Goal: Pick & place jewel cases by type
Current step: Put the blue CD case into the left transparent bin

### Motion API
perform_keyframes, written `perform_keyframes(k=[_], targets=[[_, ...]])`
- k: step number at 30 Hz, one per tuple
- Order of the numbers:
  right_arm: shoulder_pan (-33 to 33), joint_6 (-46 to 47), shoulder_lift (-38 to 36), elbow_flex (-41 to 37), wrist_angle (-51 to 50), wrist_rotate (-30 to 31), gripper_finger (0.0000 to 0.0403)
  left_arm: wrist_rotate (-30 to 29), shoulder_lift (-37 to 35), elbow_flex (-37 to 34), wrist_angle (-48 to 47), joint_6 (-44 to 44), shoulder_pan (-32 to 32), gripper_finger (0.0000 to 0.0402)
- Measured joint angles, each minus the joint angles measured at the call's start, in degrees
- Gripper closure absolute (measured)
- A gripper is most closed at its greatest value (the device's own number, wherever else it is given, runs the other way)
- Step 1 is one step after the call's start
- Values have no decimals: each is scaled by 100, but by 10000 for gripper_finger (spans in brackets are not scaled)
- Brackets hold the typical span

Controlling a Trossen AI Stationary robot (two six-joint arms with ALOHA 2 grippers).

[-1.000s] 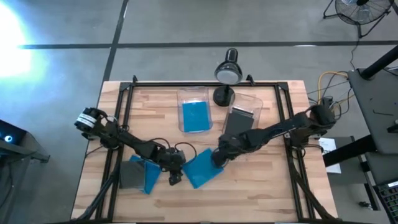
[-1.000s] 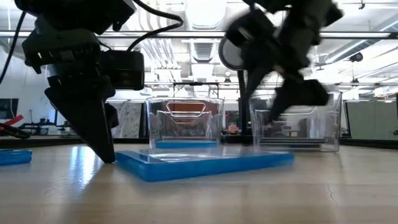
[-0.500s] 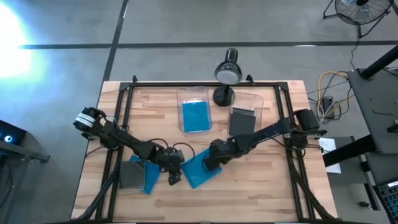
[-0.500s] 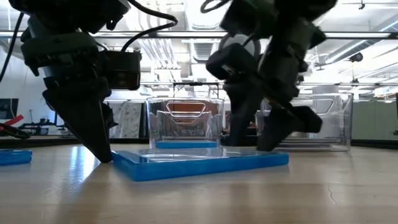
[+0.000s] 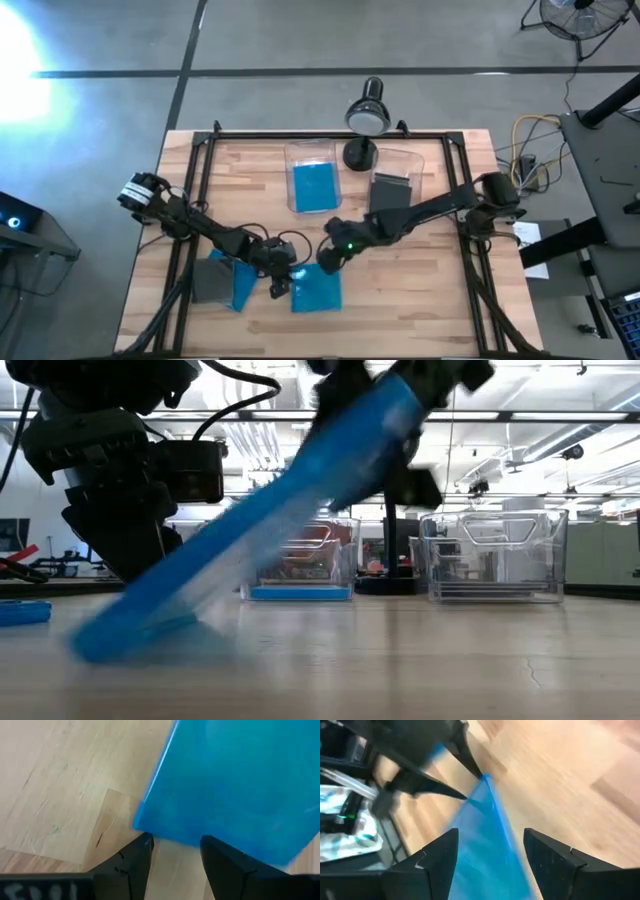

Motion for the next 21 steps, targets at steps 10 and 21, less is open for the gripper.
perform_keyframes(k=[10, 21], targets=[[52, 544, 343, -38, -355, -54, 184, 31, -64, 6, 69, -221, -2, 246], [227, -1558, 105, -156, -1337, -439, 184, 1456, -1381, -24, -23, -1309, -792, 246]])
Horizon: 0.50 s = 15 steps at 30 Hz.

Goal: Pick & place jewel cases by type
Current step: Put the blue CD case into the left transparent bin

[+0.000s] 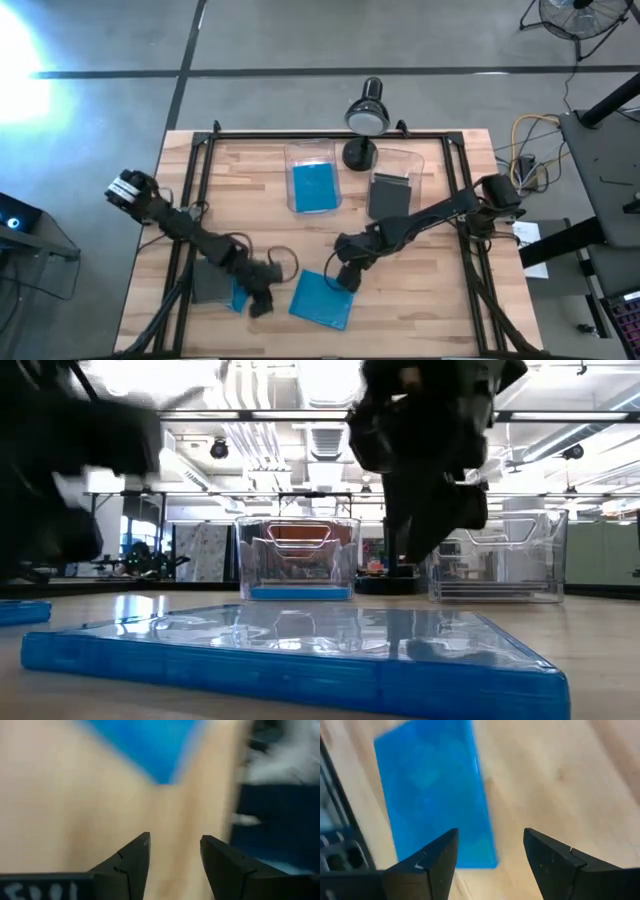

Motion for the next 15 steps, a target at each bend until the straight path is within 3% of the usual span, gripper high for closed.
perform_keyframes(k=[3, 6, 11, 15], targets=[[24, -430, 121, -34, -7, -1, 184, -111, 164, 79, 880, 593, -579, 246], [9, -558, 136, -36, 10, 36, 184, -418, 574, 462, 1044, 1191, -856, 246], [18, -691, 147, -65, -2, 111, 183, -775, 1653, 1393, 954, 2410, -740, 246], [14, -462, 147, -155, -46, 125, 183, -576, 2489, 2035, 900, 2696, -467, 246]])
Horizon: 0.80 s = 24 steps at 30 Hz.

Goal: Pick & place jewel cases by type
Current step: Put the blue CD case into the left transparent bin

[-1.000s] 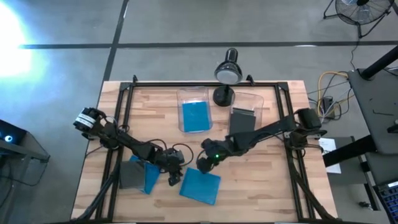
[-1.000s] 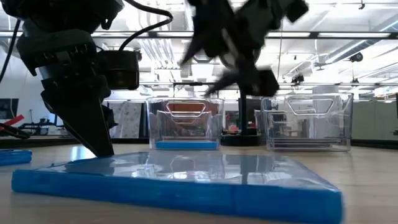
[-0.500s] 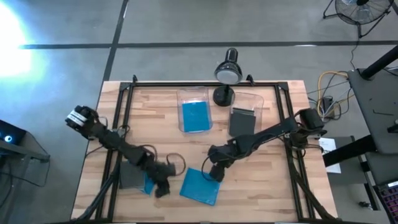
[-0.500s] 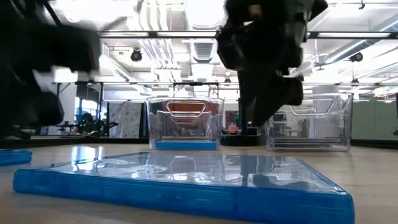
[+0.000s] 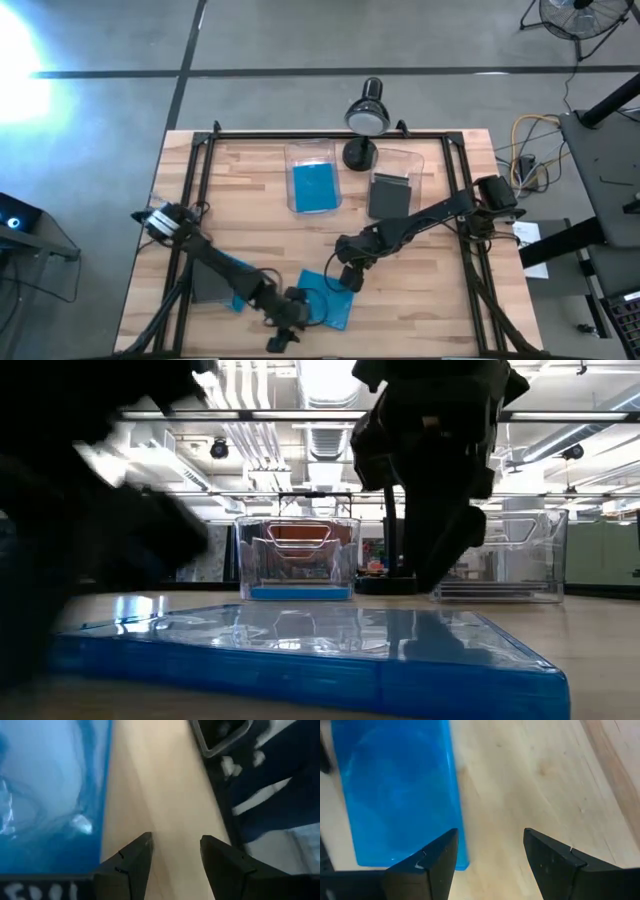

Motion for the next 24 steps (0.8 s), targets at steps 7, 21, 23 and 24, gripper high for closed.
perform_keyframes(k=[7, 21, 23, 24], targets=[[13, 171, 104, -426, 511, -1037, 183, 87, 219, 202, -566, -282, 299, 246], [-9, 883, 254, -539, 2642, -1834, 183, -64, 352, 89, -885, -66, 1009, 246], [-32, 876, 244, -369, 2645, -1836, 183, -245, 350, 89, -981, 139, 1083, 246], [-54, 886, 225, -307, 2646, -1836, 183, -327, 316, 80, -1079, 200, 1100, 246]])
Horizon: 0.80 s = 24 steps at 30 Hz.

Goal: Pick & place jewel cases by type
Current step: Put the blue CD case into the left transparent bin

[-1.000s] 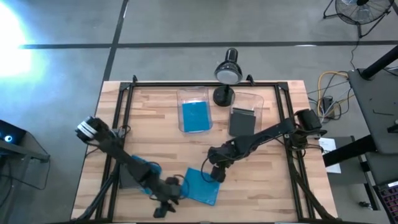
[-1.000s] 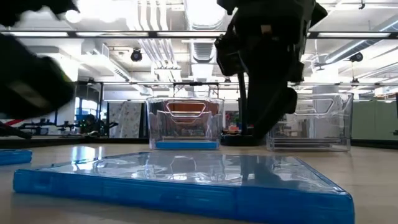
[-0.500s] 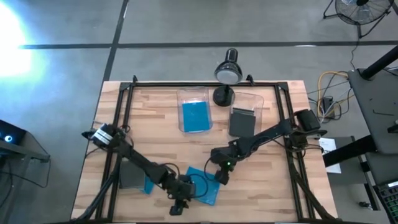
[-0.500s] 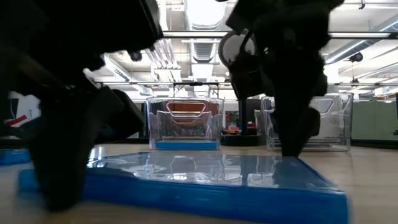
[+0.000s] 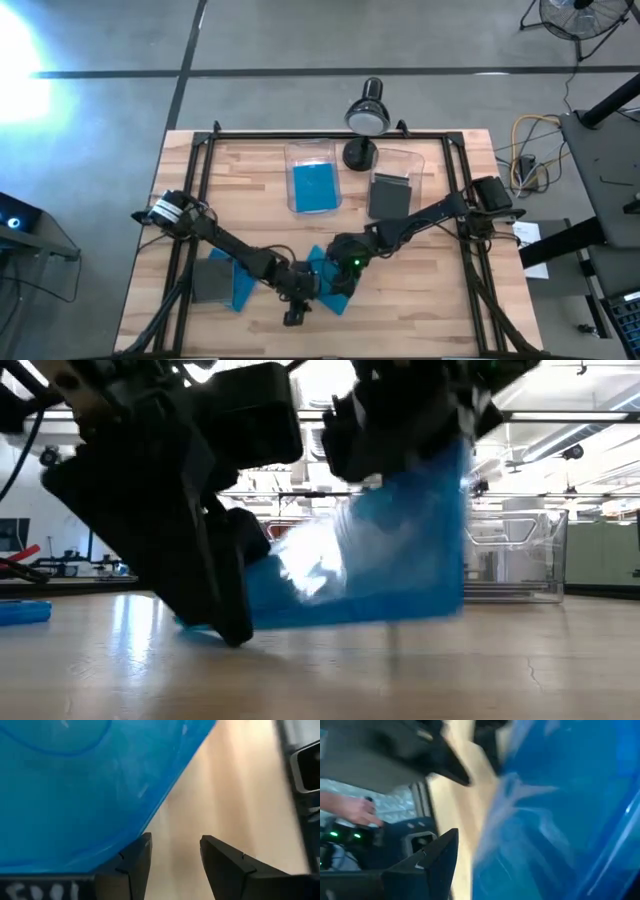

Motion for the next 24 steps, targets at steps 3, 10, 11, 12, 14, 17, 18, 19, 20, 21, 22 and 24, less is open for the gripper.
perform_keyframes(k=[3, 10, 11, 12, 14, 17, 18, 19, 20, 21, 22, 24], targets=[[-90, 82, 1, 121, -65, 2, 190, -399, -221, 4, -499, 88, -3, 246], [-302, 300, -147, 149, -120, -63, 310, -2041, -1335, -84, -2269, -184, -392, 246], [-353, 356, -183, 156, -146, -25, 336, -2375, -1543, -62, -2472, -343, -496, 246], [-400, 430, -224, 180, -175, 65, 362, -2731, -1781, -36, -2745, -568, -621, 246], [-499, 545, -386, 296, -119, 348, 382, -3521, -2256, -24, -3606, -1231, -900, 246], [-679, 655, -754, 497, -153, 987, 389, -4470, -2849, -148, -4757, -2618, -1290, 246], [-754, 710, -892, 573, -206, 1403, 390, -4709, -3050, -241, -5079, -3155, -1427, 246], [-861, 733, -1021, 637, -262, 1843, 390, -4805, -3276, -331, -5245, -3656, -1493, 246], [-1003, 733, -1127, 693, -275, 2203, 390, -4817, -3495, -430, -5267, -4108, -1528, 246], [-1189, 729, -1209, 755, -259, 2463, 390, -4737, -3694, -567, -5288, -4422, -1564, 246], [-1419, 721, -1248, 808, -262, 2534, 388, -4562, -3869, -728, -5283, -4555, -1575, 246], [-1872, 698, -1205, 907, -322, 2574, 382, -4157, -4130, -1040, -5087, -4460, -1564, 246]])
